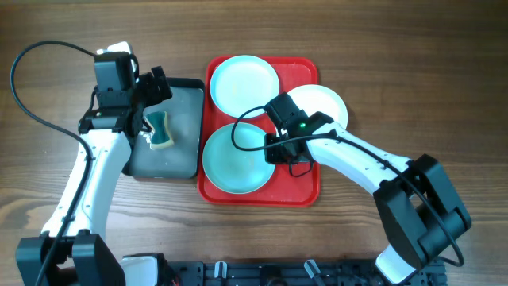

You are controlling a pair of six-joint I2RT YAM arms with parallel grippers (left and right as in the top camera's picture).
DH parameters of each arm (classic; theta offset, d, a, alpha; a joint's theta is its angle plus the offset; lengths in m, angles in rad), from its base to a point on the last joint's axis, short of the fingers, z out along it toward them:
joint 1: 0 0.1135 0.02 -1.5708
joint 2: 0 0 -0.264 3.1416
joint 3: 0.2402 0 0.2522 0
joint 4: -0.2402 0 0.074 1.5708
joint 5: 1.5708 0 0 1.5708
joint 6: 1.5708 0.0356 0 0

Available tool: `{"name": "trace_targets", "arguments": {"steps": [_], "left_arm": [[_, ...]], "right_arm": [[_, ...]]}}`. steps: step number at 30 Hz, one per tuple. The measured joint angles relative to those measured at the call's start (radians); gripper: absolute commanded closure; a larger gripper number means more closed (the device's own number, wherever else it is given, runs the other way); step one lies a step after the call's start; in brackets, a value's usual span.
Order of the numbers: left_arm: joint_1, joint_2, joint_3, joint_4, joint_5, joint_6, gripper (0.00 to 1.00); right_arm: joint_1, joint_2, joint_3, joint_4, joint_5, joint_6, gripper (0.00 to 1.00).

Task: Clean dirty plates on tray and stack at the side
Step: 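Release the sponge and raise the left gripper away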

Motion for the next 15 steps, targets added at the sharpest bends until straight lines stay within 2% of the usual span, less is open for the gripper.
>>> {"name": "trace_targets", "arguments": {"steps": [3,7,11,15], "left_arm": [[0.006,0.000,0.000,0.010,-0.006,-0.020,0.00],[0.089,0.000,0.004,0.020,-0.003,-0.084,0.00],[0.210,0.000,0.008,0.014,0.004,-0.110,0.00],[0.267,0.000,0.010,-0.034,0.004,-0.117,0.00]], "right_arm": [[0.000,0.000,0.000,0.000,0.000,0.002,0.82],[0.001,0.000,0.000,0.002,0.000,0.006,0.76],[0.001,0.002,0.000,0.004,0.000,0.005,0.95],[0.001,0.002,0.000,0.005,0.000,0.010,0.96]]}}
